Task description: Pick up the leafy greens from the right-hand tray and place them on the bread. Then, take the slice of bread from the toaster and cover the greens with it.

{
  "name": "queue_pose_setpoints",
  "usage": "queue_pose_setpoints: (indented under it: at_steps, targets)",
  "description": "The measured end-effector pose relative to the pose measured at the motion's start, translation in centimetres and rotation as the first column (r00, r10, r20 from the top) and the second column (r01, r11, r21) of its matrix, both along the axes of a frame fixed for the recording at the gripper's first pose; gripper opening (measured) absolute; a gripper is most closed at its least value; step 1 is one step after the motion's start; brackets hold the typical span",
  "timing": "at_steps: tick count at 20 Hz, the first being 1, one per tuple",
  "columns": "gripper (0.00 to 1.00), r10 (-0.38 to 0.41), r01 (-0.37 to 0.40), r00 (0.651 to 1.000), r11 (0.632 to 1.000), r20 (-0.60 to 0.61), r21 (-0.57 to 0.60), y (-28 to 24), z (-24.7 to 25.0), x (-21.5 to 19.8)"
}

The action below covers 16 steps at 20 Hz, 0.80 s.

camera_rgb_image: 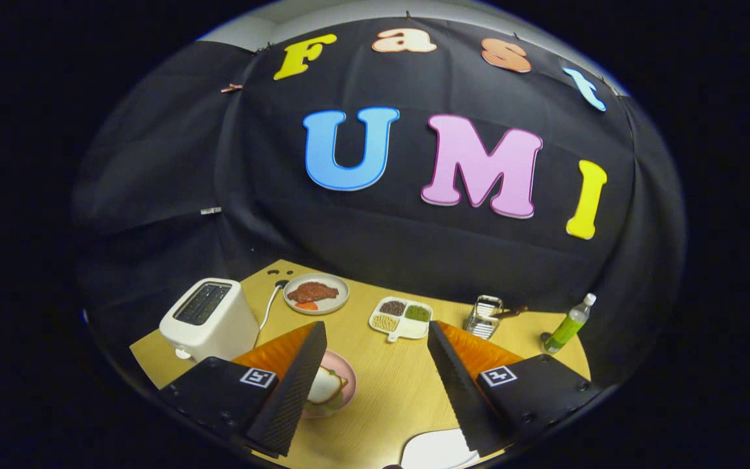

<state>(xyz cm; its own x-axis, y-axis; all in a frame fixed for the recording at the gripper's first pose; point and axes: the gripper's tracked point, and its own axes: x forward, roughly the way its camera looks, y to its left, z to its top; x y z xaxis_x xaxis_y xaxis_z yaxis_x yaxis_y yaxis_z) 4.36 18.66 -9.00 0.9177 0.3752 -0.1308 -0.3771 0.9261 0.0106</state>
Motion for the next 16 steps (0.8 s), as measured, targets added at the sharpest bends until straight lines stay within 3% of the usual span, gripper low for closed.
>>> queue_pose_setpoints:
  at_steps: [6, 16]
  targets:
    - [0.98, -0.050, 0.051, 0.979, 0.999, 0.198, 0.001, -6.3, 6.5, -2.3]
    - [0.98, -0.066, 0.063, 0.986, 0.998, 0.154, 0.023, -11.2, 4.5, -5.5]
